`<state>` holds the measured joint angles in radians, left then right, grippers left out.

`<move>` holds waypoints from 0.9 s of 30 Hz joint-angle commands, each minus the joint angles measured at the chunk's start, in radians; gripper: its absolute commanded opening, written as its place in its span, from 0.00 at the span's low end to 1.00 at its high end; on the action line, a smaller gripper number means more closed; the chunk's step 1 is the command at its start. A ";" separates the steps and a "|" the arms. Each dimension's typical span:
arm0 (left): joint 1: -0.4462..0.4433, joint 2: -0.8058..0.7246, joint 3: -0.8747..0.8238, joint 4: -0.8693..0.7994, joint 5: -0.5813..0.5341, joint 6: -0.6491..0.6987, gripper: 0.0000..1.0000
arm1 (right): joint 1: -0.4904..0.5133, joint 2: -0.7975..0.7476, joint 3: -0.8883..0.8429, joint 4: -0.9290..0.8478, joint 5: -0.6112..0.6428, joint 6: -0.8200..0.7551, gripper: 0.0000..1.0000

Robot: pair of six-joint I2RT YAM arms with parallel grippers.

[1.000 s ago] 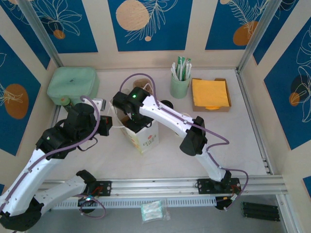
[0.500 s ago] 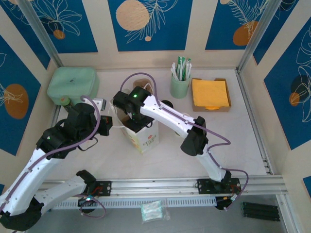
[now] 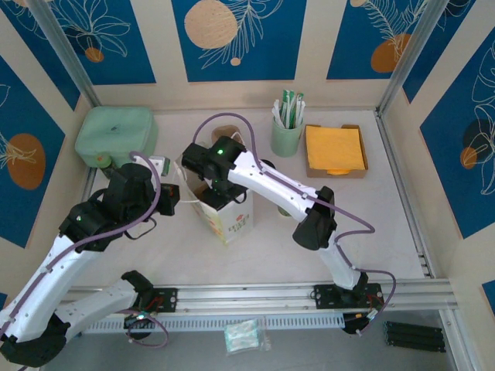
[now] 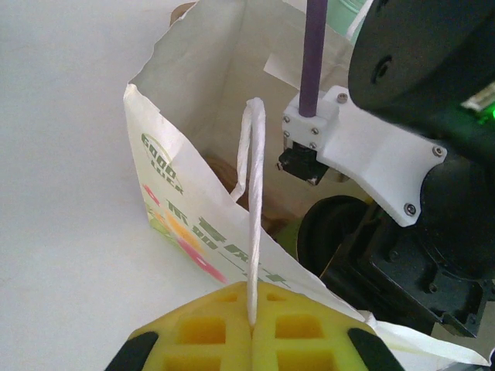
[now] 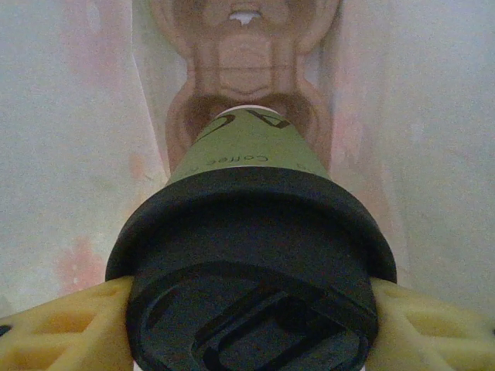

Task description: Pack the takeout coffee

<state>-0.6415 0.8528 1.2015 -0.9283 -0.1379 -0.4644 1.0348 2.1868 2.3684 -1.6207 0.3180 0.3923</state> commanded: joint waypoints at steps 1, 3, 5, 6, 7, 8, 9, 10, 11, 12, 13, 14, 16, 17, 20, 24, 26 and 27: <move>0.008 -0.004 0.003 0.003 0.003 -0.006 0.00 | 0.008 -0.037 -0.041 -0.155 -0.032 -0.005 0.60; 0.008 -0.004 0.003 0.002 0.000 -0.006 0.00 | 0.009 -0.040 -0.070 -0.155 -0.045 -0.014 0.60; 0.008 -0.006 0.002 0.003 0.000 -0.006 0.00 | 0.010 -0.040 -0.096 -0.155 -0.057 -0.024 0.60; 0.009 -0.005 0.001 0.005 0.000 -0.006 0.00 | 0.012 -0.041 -0.106 -0.155 -0.055 -0.024 0.60; 0.008 -0.004 0.002 0.006 0.000 -0.006 0.00 | 0.013 -0.042 -0.112 -0.154 -0.053 -0.023 0.60; 0.009 -0.004 0.000 0.006 0.000 -0.006 0.00 | 0.013 -0.041 -0.115 -0.154 -0.053 -0.024 0.60; 0.008 -0.004 0.001 0.009 0.000 -0.006 0.00 | 0.013 -0.042 -0.113 -0.154 -0.053 -0.022 0.60; 0.008 -0.004 0.000 0.011 0.000 -0.006 0.00 | 0.012 -0.042 -0.112 -0.155 -0.053 -0.024 0.60; 0.009 -0.004 -0.002 0.013 0.001 -0.006 0.00 | 0.011 -0.041 -0.110 -0.155 -0.053 -0.022 0.60; 0.009 -0.003 0.000 0.013 0.001 -0.004 0.00 | 0.010 -0.041 -0.109 -0.154 -0.053 -0.022 0.60; 0.008 -0.002 0.000 0.013 0.003 -0.005 0.00 | 0.010 -0.040 -0.108 -0.154 -0.053 -0.023 0.60; 0.008 0.000 0.002 0.015 0.003 -0.004 0.00 | 0.009 -0.041 -0.108 -0.154 -0.052 -0.021 0.60; 0.008 0.003 0.003 0.013 0.003 -0.002 0.00 | 0.007 -0.041 -0.107 -0.155 -0.048 -0.020 0.60; 0.008 0.002 0.003 0.013 0.002 -0.002 0.00 | 0.008 -0.039 -0.106 -0.155 -0.047 -0.020 0.60; 0.009 0.001 0.003 0.014 0.002 -0.002 0.00 | 0.007 -0.039 -0.103 -0.154 -0.046 -0.020 0.60; 0.008 0.002 0.004 0.014 0.001 0.000 0.00 | 0.004 -0.039 -0.099 -0.154 -0.045 -0.018 0.60; 0.008 0.002 0.003 0.014 0.001 0.001 0.00 | 0.004 -0.038 -0.098 -0.154 -0.043 -0.018 0.60; 0.009 0.001 0.003 0.014 0.000 0.002 0.00 | 0.002 -0.039 -0.097 -0.154 -0.044 -0.017 0.60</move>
<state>-0.6415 0.8551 1.2015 -0.9241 -0.1379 -0.4652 1.0405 2.1822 2.2604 -1.6199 0.2943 0.3813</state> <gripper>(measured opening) 0.064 0.624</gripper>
